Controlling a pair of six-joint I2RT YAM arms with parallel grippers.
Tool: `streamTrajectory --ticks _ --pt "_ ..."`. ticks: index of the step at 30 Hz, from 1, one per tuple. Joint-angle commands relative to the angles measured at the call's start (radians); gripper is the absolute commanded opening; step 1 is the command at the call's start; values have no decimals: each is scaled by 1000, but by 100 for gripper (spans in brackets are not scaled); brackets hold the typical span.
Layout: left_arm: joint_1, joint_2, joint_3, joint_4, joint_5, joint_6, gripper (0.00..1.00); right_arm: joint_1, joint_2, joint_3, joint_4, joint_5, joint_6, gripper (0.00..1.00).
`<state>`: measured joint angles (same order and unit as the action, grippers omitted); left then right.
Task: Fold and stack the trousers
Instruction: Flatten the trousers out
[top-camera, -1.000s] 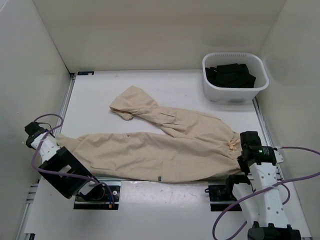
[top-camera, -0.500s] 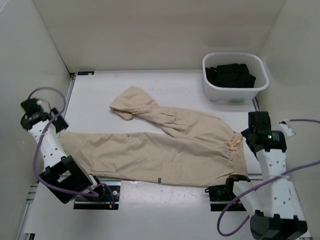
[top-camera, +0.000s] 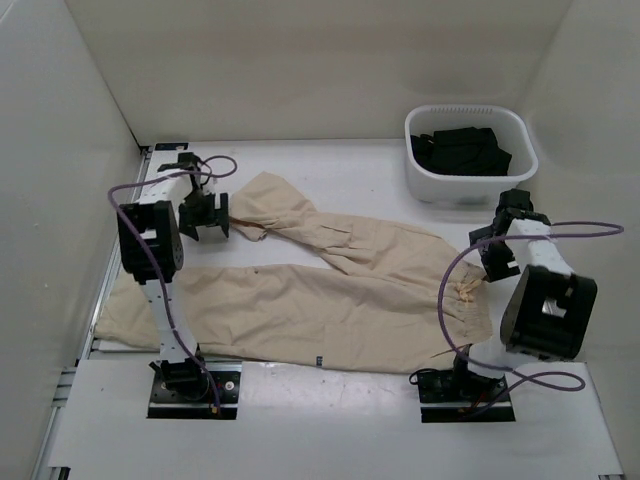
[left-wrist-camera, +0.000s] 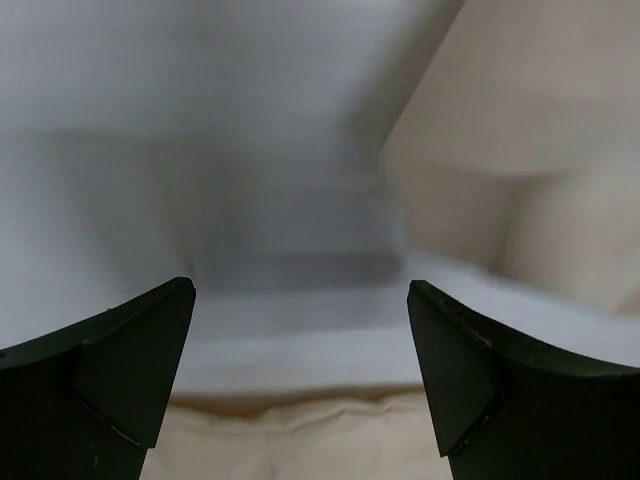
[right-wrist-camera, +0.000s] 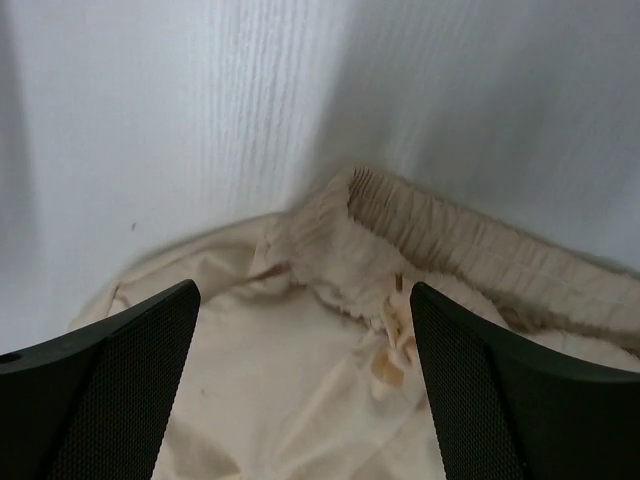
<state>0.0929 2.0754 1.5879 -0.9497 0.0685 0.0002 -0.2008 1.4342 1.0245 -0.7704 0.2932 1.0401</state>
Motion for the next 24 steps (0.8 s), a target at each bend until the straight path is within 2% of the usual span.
streamTrajectory --ticks 1,6,10,11,14,17,18,19,21,22,24 --pt "-28 26 153 -6 51 0 99 -31 104 -17 206 -123 -12 90" --pt "-47 97 228 -6 137 0 100 -40 290 71 166 -149 -61 90" --pt "-36 117 228 15 201 0 100 -40 347 31 192 -158 -52 87" --pt "-36 135 228 15 221 0 100 -40 356 22 192 -158 -52 85" --pt "-25 193 286 15 318 0 96 -40 385 32 180 -149 -64 60" --pt "-36 229 337 5 430 0 75 -40 408 42 180 -149 -92 46" --pt "-36 244 337 5 456 0 67 -40 417 42 180 -158 -101 36" --pt "-47 258 349 5 488 0 46 -40 417 52 180 -158 -101 31" --pt "-47 270 377 5 499 0 14 -40 417 62 171 -158 -114 20" --pt "-47 270 388 5 499 0 14 -40 417 75 158 -158 -126 12" --pt "-35 258 408 5 463 0 14 -40 417 86 149 -158 -138 4"
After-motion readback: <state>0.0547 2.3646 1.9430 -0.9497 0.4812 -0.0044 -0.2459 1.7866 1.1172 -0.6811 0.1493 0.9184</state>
